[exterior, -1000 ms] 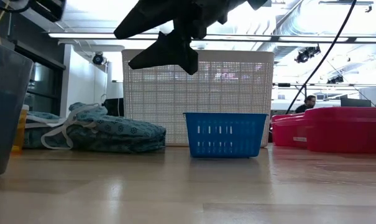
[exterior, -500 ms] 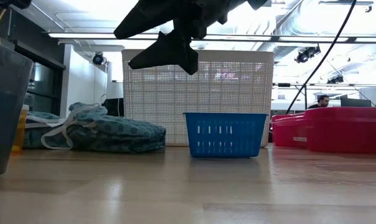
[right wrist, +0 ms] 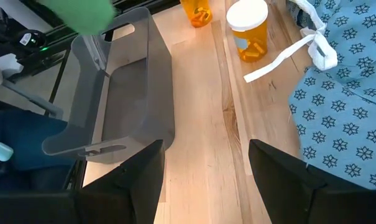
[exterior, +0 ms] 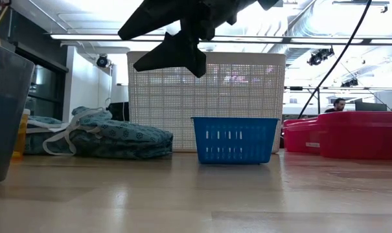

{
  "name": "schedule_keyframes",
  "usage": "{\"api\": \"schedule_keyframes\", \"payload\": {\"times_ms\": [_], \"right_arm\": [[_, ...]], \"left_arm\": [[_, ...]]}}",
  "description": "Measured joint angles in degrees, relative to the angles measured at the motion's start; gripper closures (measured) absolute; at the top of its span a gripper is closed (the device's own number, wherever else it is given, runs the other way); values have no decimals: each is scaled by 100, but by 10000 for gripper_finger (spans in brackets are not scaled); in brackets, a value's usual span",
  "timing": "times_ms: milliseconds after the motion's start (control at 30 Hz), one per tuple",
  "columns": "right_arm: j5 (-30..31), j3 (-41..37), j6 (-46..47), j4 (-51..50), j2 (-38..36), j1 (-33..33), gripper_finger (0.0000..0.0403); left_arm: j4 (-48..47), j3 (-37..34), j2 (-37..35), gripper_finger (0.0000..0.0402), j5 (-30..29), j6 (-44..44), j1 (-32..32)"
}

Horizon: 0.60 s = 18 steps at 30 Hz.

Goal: Pick & place medical supplies in basket/bin
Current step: Put the green bandage into the transparent black bin

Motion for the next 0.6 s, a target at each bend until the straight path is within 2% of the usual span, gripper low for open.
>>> {"api": "schedule_keyframes", "payload": {"times_ms": [100, 200, 333, 600], "right_arm": [[1, 0, 0, 0, 0, 0, 181], [1, 0, 0, 0, 0, 0, 181], [1, 0, 0, 0, 0, 0, 181], [1, 1, 0, 0, 0, 0, 181]], "left_arm": [[-566, 238, 258, 311, 33, -117, 0], [-595, 311, 499, 311, 298, -188, -3], [-909, 493, 755, 311, 579, -687, 4], [-1380, 676, 1293, 311, 758, -1541, -105]]}}
